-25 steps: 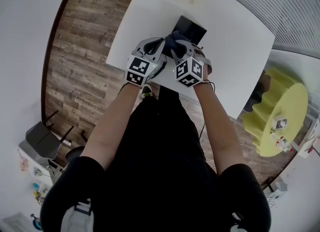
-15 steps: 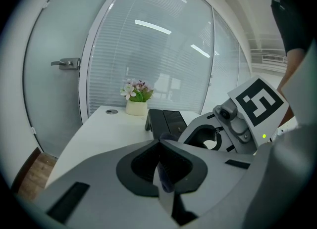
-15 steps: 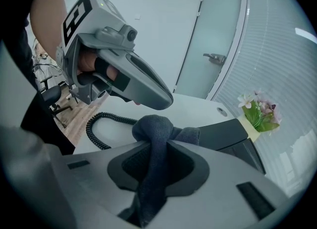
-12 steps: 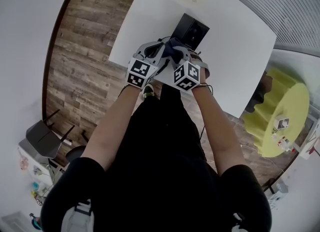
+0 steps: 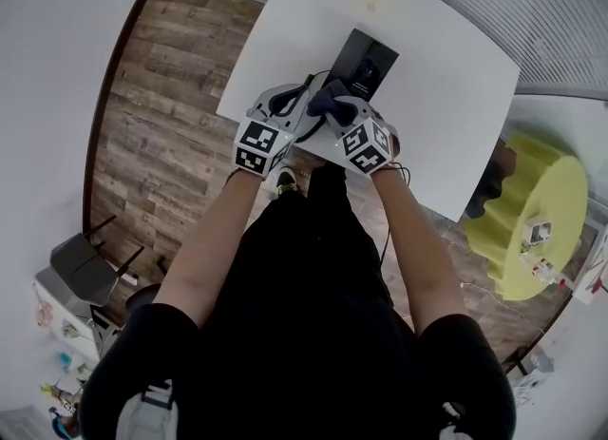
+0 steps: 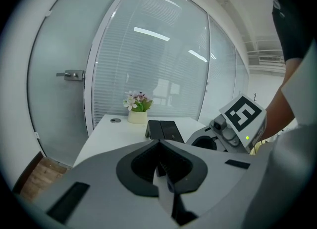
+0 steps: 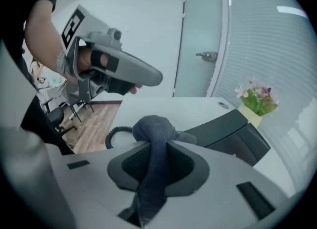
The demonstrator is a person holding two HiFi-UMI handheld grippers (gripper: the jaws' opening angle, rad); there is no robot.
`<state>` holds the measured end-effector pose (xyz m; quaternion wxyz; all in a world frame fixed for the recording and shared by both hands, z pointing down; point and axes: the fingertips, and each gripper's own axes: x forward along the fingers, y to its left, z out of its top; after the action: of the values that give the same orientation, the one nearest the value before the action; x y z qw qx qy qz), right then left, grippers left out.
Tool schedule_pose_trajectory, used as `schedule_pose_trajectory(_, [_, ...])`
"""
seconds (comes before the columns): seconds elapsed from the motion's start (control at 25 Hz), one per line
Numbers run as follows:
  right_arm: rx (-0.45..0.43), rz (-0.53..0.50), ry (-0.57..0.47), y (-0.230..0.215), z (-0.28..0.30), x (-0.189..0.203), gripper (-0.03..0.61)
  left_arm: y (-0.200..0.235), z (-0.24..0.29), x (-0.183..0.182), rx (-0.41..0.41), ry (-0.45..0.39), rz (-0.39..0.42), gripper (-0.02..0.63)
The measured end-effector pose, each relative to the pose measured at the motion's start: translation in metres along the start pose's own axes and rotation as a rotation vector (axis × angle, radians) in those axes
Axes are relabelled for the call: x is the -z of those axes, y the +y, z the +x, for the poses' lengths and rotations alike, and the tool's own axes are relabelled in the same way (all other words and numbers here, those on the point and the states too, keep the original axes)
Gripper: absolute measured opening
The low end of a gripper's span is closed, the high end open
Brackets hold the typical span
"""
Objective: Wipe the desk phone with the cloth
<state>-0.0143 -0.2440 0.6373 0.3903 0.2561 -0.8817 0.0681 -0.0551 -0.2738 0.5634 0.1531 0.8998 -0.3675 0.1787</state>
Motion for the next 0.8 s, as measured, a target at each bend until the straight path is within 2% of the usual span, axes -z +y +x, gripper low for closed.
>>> schedule_pose_trajectory(0.16, [0.076, 0.120, -0.160, -0.015, -0.051, -0.033, 0.087, -0.006, -0.024, -0.031, 0.017, -0.070, 0.006, 0.011])
schedule_pose_trajectory(0.32, [0.136, 0.208, -0.353, -0.020, -0.121, -0.074, 0.087, -0.029, -0.049, -0.070, 0.068, -0.130, 0.062, 0.011])
schedule_pose_trajectory(0.52, [0.182, 0.245, -0.538, -0.013, -0.197, -0.116, 0.087, -0.063, -0.079, -0.118, 0.147, -0.201, 0.112, 0.011])
schedule_pose_trajectory(0.8, [0.262, 0.233, -0.716, 0.000, -0.273, -0.161, 0.087, -0.098, -0.114, -0.163, 0.232, -0.273, 0.146, 0.011])
